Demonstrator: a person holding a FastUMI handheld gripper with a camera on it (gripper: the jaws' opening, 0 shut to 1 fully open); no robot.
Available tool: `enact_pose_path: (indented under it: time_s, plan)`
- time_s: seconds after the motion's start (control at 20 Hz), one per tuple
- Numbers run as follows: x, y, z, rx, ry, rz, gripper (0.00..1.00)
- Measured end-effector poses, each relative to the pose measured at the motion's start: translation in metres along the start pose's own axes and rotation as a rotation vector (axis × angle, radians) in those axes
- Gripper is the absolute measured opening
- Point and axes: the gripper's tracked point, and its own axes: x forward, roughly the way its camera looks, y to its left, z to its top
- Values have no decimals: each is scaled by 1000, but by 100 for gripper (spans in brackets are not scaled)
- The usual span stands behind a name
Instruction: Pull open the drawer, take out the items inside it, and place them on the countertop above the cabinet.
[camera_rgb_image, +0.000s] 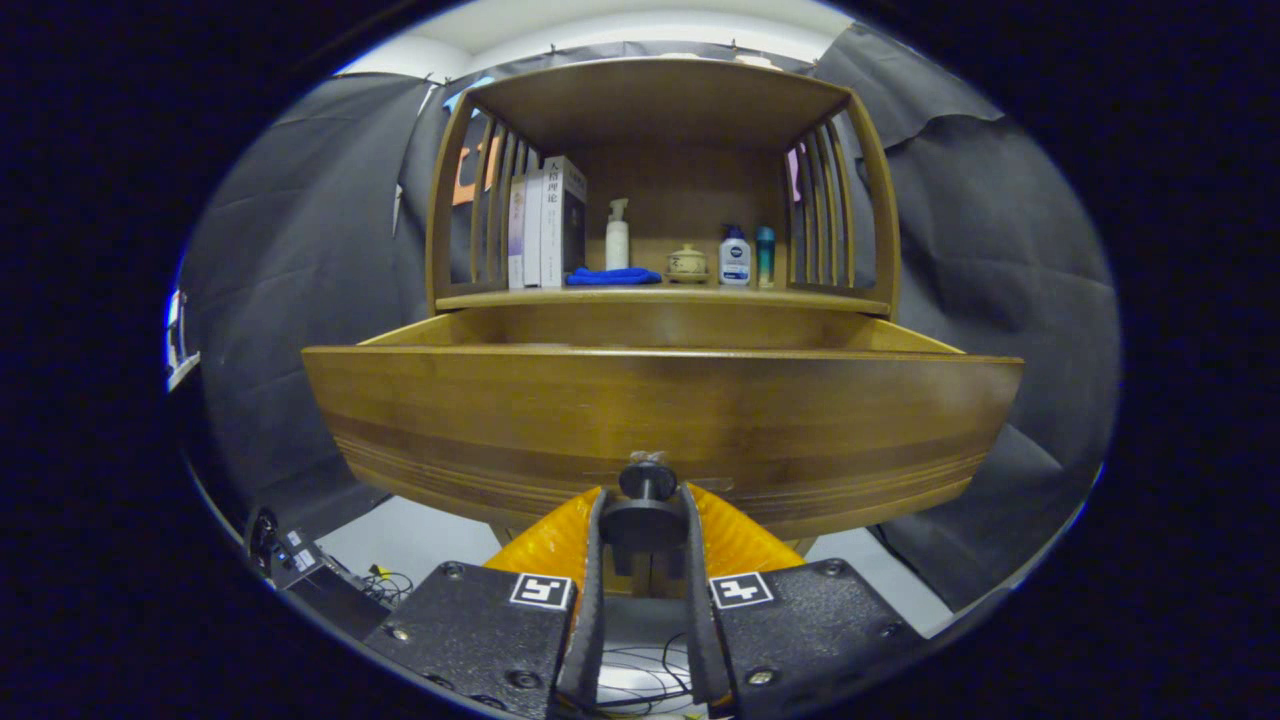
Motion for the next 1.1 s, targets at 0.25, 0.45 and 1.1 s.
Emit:
enact_pose_path:
  time_s: [0.25,0.45,1.1]
  plan:
    - [-6,2,-4,6,4,11,37]
    - [-6,0,-5,-48,20,0,39]
    - [-54,-43,70,50,-27,-8,100]
